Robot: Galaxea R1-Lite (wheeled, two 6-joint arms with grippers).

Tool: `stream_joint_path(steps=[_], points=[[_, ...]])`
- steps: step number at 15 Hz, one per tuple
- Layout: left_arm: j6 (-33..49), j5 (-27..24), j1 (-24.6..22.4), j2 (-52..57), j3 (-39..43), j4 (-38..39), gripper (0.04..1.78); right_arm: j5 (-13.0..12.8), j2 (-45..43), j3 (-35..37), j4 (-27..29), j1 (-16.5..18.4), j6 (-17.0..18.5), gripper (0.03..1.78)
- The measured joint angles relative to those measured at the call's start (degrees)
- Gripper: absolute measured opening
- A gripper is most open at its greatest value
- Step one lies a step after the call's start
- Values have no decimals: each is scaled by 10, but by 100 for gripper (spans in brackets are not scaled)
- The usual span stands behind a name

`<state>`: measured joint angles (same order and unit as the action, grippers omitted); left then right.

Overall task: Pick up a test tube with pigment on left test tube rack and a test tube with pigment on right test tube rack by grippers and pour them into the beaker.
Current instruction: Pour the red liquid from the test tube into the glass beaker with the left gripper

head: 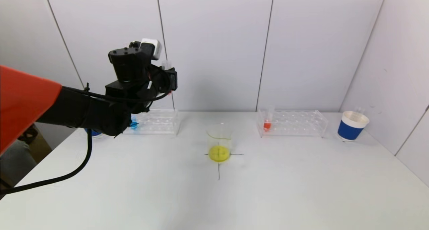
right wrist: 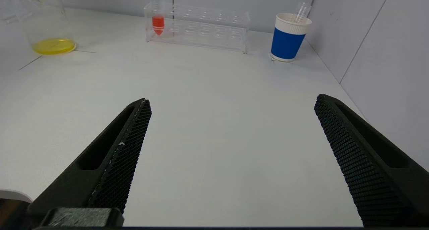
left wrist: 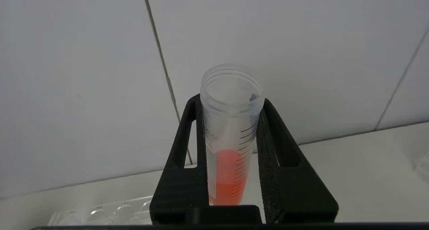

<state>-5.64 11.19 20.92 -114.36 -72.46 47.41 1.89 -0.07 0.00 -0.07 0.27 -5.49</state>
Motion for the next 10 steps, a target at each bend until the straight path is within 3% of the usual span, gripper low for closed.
stream_joint_path(steps=[2, 10], points=[[-43, -8, 11, 10, -7, -2, 44, 0, 0, 0, 0, 0, 0, 177], [-134, -143, 49, 32, -2, -22, 44, 0, 0, 0, 0, 0, 0, 177]])
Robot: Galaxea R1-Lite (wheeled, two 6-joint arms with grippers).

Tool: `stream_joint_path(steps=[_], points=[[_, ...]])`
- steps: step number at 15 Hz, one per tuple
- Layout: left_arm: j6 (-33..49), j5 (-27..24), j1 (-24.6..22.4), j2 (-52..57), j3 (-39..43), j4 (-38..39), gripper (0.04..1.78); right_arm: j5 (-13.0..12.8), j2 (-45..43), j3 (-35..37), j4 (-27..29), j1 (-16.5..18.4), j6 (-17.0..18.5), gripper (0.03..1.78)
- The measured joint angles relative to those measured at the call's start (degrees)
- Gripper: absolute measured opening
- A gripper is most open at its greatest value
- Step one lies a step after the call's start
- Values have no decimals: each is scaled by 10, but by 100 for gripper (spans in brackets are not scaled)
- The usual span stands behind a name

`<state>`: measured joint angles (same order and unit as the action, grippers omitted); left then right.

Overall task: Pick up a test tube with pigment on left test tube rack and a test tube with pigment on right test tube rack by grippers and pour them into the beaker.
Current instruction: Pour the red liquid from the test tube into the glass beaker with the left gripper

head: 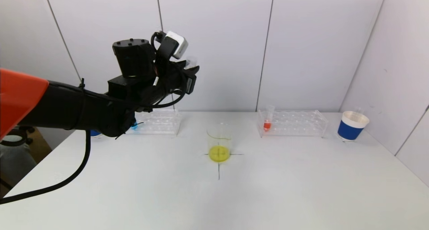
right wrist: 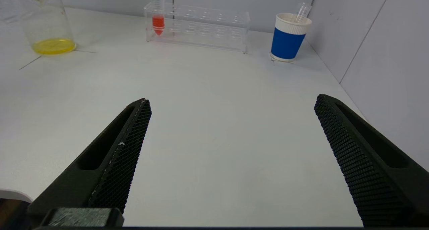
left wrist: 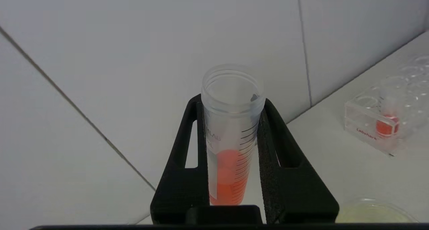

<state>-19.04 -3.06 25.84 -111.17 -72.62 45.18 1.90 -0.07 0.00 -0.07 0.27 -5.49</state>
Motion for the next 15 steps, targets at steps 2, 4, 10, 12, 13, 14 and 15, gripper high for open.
stream_joint_path(steps=[2, 4, 10, 12, 13, 14, 15], points=[[-28, -56, 0, 1, 5, -1, 44, 0, 0, 0, 0, 0, 0, 177], [-60, -98, 0, 1, 10, -3, 44, 0, 0, 0, 0, 0, 0, 177], [-155, -188, -2, -6, 15, -38, 44, 0, 0, 0, 0, 0, 0, 177], [-192, -222, -2, -9, 17, -40, 44, 0, 0, 0, 0, 0, 0, 177], [-208, -238, -2, -10, 18, -40, 44, 0, 0, 0, 0, 0, 0, 177], [-224, -255, -3, -14, 18, -39, 44, 0, 0, 0, 0, 0, 0, 177], [-241, -270, -2, -19, 19, -38, 44, 0, 0, 0, 0, 0, 0, 177]])
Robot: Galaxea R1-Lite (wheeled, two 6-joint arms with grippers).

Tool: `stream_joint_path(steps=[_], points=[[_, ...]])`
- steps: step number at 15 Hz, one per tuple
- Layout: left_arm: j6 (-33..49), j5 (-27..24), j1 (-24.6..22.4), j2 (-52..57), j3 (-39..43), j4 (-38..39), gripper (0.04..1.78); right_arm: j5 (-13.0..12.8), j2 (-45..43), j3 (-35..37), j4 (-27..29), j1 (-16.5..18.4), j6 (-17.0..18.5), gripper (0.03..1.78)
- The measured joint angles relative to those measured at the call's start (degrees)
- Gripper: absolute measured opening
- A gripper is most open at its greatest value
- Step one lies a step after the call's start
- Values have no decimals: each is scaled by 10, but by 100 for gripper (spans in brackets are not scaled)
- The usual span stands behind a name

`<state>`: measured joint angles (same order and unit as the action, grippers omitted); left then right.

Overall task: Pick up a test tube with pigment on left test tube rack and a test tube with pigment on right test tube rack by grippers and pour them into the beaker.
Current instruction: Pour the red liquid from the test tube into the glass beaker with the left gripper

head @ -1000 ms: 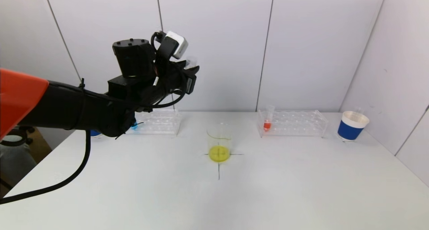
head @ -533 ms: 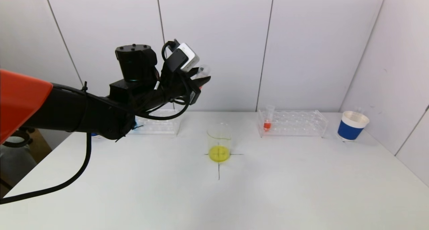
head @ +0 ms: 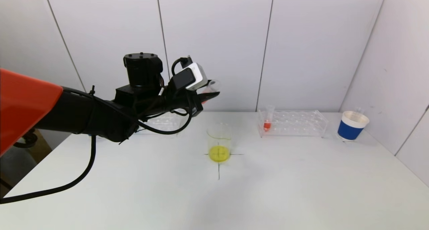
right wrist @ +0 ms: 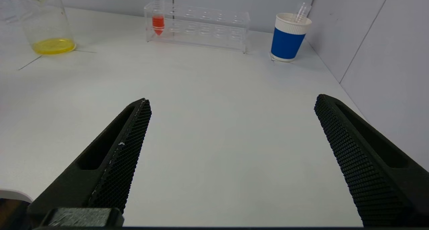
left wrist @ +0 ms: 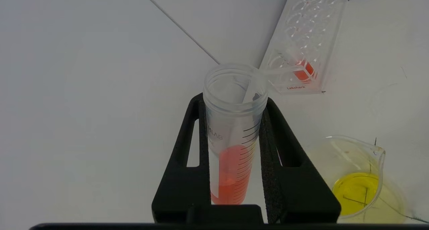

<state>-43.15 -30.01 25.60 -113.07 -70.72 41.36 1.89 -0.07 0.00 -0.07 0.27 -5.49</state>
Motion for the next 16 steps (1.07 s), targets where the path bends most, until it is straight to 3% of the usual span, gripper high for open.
stream_joint_path(steps=[6, 16], points=[[-89, -56, 0, -29, 2, 12, 44, 0, 0, 0, 0, 0, 0, 177], [-171, -61, -1, -35, 0, 13, 44, 0, 0, 0, 0, 0, 0, 177]])
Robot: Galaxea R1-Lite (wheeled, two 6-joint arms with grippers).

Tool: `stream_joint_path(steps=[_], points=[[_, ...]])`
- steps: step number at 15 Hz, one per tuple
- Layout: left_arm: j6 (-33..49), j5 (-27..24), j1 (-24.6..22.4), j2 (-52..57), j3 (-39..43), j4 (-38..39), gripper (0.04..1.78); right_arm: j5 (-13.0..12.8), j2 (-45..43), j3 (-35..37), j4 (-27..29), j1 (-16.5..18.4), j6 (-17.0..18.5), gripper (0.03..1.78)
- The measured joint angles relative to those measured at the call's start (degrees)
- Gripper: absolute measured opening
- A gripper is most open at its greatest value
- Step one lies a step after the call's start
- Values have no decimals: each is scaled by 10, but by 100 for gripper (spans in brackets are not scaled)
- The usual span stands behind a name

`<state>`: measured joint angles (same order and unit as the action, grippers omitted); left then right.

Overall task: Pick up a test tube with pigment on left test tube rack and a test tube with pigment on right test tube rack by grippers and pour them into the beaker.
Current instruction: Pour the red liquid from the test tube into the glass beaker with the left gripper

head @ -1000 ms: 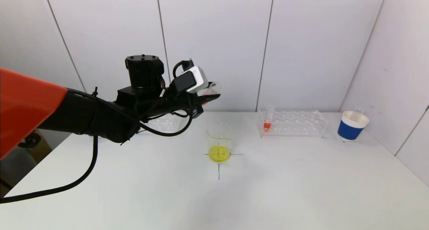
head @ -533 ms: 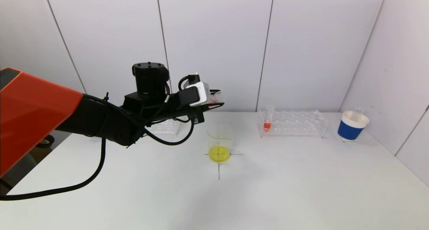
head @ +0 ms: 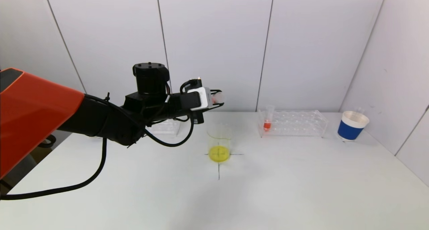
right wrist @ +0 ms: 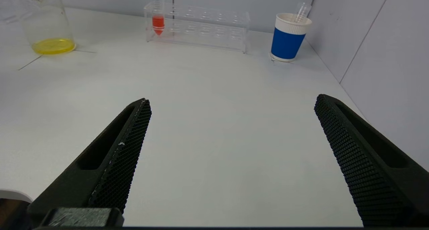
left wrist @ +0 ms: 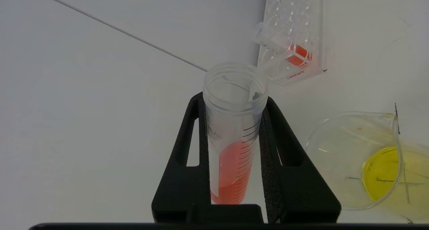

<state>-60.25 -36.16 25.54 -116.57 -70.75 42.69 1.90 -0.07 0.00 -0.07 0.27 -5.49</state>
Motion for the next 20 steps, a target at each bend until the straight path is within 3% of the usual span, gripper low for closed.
stream_joint_path(steps=[5, 12, 20], points=[[-19, -2, -11, 0, 12, 14, 44, 0, 0, 0, 0, 0, 0, 177], [-24, -28, -18, -8, 83, 126, 44, 0, 0, 0, 0, 0, 0, 177], [-62, -34, -39, -46, 71, 136, 44, 0, 0, 0, 0, 0, 0, 177]])
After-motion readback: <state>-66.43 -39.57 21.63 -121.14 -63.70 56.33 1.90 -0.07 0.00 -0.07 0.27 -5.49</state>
